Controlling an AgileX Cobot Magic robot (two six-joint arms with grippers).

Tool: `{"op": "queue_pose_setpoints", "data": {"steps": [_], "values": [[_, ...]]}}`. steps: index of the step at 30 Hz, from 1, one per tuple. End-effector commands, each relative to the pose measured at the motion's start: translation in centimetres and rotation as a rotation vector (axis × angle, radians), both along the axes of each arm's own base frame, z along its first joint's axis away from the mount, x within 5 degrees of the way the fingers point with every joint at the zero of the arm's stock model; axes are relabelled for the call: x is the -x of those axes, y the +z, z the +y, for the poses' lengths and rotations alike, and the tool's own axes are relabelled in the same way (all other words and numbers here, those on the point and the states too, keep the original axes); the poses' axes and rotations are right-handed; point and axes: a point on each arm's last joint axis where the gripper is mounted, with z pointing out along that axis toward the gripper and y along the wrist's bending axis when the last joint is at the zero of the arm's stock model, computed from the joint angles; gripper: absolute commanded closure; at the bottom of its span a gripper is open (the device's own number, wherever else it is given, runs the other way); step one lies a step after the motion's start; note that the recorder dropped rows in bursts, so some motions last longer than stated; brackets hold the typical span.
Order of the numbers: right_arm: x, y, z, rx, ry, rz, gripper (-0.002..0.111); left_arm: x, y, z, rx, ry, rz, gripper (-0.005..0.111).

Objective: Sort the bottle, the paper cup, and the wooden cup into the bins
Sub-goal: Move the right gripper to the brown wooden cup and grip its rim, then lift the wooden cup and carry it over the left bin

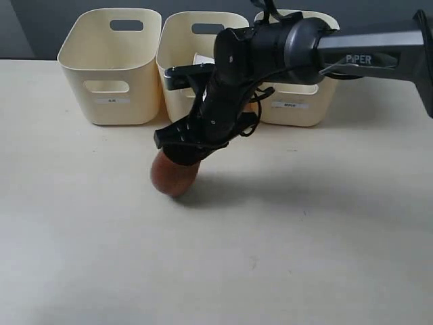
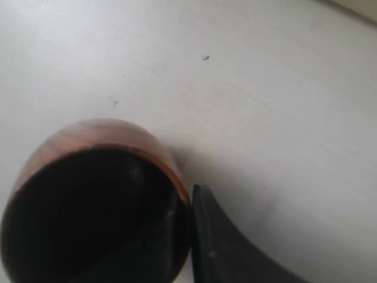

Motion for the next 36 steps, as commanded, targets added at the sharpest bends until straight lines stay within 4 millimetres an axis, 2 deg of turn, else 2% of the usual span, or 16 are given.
{"op": "queue_pose_setpoints", "data": {"steps": [1,3,6,8,12,17,20,27,32,36], "values": [[-0.1,0.1,-0.1,-0.001,0.005,-0.013,0.108,0.0,0.0,0.0,0.002,-0.003,-0.009,0.107],[-0.1,0.2,-0.1,-0.003,0.008,-0.015,0.108,0.0,0.0,0.0,0.002,-0.003,-0.009,0.107],[-0.1,1.4,0.1,-0.035,0.000,-0.020,0.108,0.0,0.0,0.0,0.002,-0.003,-0.009,0.107],[-0.1,2.9,0.4,-0.074,-0.008,-0.024,0.108,0.0,0.0,0.0,0.002,-0.003,-0.009,0.107],[0.2,8.1,1.6,-0.208,0.024,-0.122,0.108,0.0,0.0,0.0,0.002,-0.003,-0.009,0.107],[0.5,12.0,3.9,-0.329,0.060,-0.271,0.108,0.0,0.0,0.0,0.002,-0.003,-0.009,0.107],[0.3,13.7,5.0,-0.410,0.049,-0.378,0.108,0.0,0.0,0.0,0.002,-0.003,-0.009,0.107],[-0.9,15.8,5.1,-0.503,0.002,-0.516,0.108,0.0,0.0,0.0,0.002,-0.003,-0.009,0.107],[-1.7,15.4,5.5,-0.530,-0.023,-0.560,0.108,0.0,0.0,0.0,0.002,-0.003,-0.009,0.107],[-3.2,14.3,6.0,-0.524,-0.047,-0.561,0.108,0.0,0.0,0.0,0.002,-0.003,-0.009,0.107]]}}
